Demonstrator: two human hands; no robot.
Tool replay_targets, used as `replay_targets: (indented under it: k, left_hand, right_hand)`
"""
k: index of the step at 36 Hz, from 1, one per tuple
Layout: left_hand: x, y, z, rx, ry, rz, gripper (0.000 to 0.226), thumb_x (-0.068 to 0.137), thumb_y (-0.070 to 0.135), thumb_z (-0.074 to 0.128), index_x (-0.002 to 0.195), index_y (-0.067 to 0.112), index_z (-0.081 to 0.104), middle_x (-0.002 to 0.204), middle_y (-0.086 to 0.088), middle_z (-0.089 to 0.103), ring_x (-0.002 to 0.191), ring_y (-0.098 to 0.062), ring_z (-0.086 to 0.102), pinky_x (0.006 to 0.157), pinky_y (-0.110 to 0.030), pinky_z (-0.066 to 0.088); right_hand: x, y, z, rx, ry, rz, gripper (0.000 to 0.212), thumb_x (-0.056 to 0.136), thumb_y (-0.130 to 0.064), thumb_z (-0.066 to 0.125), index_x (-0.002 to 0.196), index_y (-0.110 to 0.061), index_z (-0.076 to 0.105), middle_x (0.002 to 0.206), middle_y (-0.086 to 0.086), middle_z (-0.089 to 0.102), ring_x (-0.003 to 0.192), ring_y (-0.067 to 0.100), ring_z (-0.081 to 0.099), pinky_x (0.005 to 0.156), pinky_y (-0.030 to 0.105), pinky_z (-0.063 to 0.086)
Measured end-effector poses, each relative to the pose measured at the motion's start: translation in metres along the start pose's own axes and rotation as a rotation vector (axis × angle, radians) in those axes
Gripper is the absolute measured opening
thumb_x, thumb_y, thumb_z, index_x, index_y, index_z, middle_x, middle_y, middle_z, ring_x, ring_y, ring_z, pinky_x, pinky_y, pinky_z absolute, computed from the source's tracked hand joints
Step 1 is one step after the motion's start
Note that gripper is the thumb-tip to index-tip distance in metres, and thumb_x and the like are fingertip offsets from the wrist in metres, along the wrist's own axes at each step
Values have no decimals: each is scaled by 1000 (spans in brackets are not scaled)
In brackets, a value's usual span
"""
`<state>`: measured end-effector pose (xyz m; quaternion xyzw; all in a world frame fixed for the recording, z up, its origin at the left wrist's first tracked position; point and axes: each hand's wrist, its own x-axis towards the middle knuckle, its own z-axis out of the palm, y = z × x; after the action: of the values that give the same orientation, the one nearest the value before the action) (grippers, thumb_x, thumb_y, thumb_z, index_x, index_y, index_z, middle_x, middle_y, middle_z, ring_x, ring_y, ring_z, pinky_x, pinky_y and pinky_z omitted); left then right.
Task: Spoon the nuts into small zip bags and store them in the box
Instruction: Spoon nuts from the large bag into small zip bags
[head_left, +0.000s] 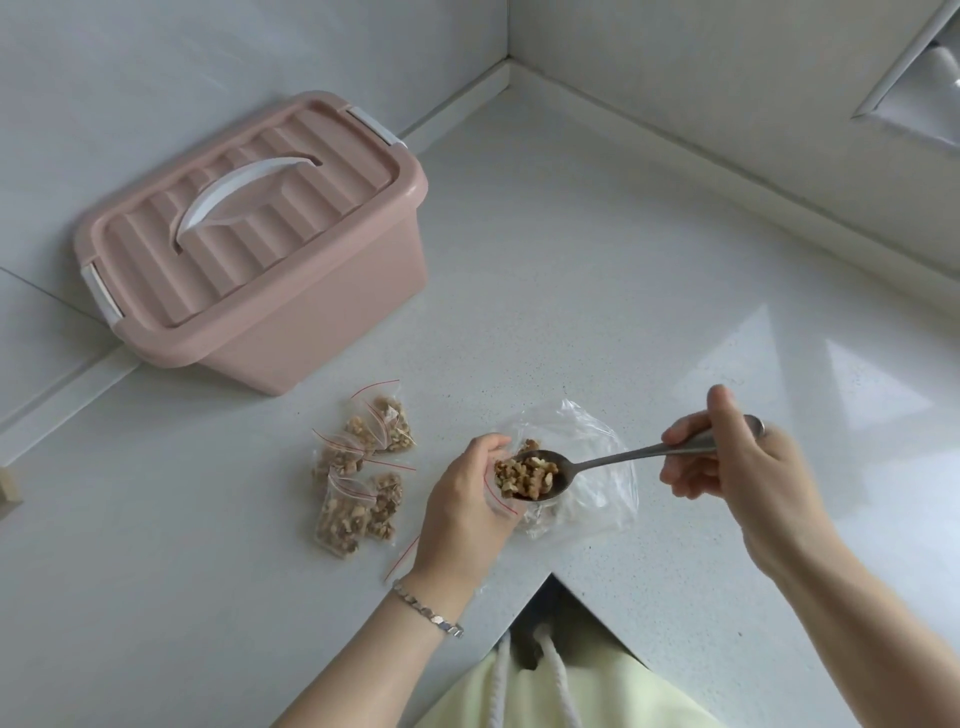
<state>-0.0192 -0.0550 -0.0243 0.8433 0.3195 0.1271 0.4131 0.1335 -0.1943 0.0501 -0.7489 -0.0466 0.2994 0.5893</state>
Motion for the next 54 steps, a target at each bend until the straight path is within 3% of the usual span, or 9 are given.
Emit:
replay_targets:
  k: [6, 14, 16, 21, 25, 30, 33, 38, 54]
  left_hand:
    - [4, 1, 8, -3, 39, 47, 59, 62, 11, 85, 114, 14, 56, 104, 1, 68, 98, -14, 64, 83, -26, 54]
    - [4, 5, 14, -69, 53, -46, 60, 60, 19, 86, 112, 10, 57, 105, 1, 66, 96, -8, 61, 83, -1, 40]
    - [4, 5, 13, -88, 73, -100, 59, 63, 23, 84, 114, 13, 55, 99, 7, 65, 91, -6, 62, 79, -6, 45]
    - [4, 3, 7, -142, 74, -207, 52, 71, 26, 78, 116, 19, 52, 92, 15, 59, 87, -4, 60, 75, -7, 47]
    - [2, -3, 1, -144, 109, -206, 38, 75, 24, 74, 106, 24, 53, 94, 16, 56, 85, 3, 55, 74, -5, 43]
    - [-2, -9, -7, -231, 181, -261, 41, 76, 21, 74, 99, 41, 46, 93, 9, 55, 90, -6, 53, 78, -10, 42]
    - [-4, -9, -9, -280, 183, -297, 48, 75, 18, 74, 105, 39, 43, 90, 9, 54, 88, -1, 51, 69, 1, 37]
    - [-6, -12, -6, -370, 189, -340, 53, 75, 13, 74, 115, 31, 43, 92, 5, 57, 92, -2, 52, 71, 6, 32]
    - [1, -25, 12, -205, -58, -464, 33, 80, 14, 67, 106, 25, 49, 104, 13, 57, 92, -1, 51, 63, 1, 37]
  right_hand:
    - [-3, -12, 11, -122, -45, -132, 51, 97, -32, 35, 63, -6, 62, 50, 10, 64, 41, 15, 55, 42, 20, 44]
    - [-27, -28, 37, -593, -160, -530, 51, 88, -59, 29, 63, -29, 61, 50, -7, 62, 48, 4, 59, 52, 24, 48]
    - [-29, -26, 41, -706, -178, -699, 58, 92, -57, 25, 65, -24, 63, 51, -5, 60, 46, 11, 57, 46, 33, 48]
    - [-27, -18, 41, -737, -195, -864, 64, 95, -56, 19, 66, -17, 62, 53, -2, 58, 48, 19, 56, 41, 30, 46]
    - [-26, -15, 26, -513, -85, -759, 56, 92, -58, 25, 70, -25, 63, 54, -8, 60, 47, 9, 57, 47, 33, 48]
    - [-17, 0, 9, -435, 47, -514, 41, 89, -55, 31, 64, -35, 56, 60, -10, 64, 53, 5, 59, 52, 17, 45]
    - [-8, 22, 7, -528, 33, -384, 41, 91, -47, 34, 63, -29, 58, 50, -5, 60, 53, 5, 59, 56, 22, 46]
    - [1, 53, 17, -541, -29, -272, 31, 94, -30, 42, 68, -29, 58, 59, -5, 64, 55, 6, 60, 58, 21, 48]
    - [20, 97, 27, -210, -125, 24, 32, 96, -22, 42, 77, -11, 65, 62, 4, 68, 60, 16, 64, 57, 20, 52]
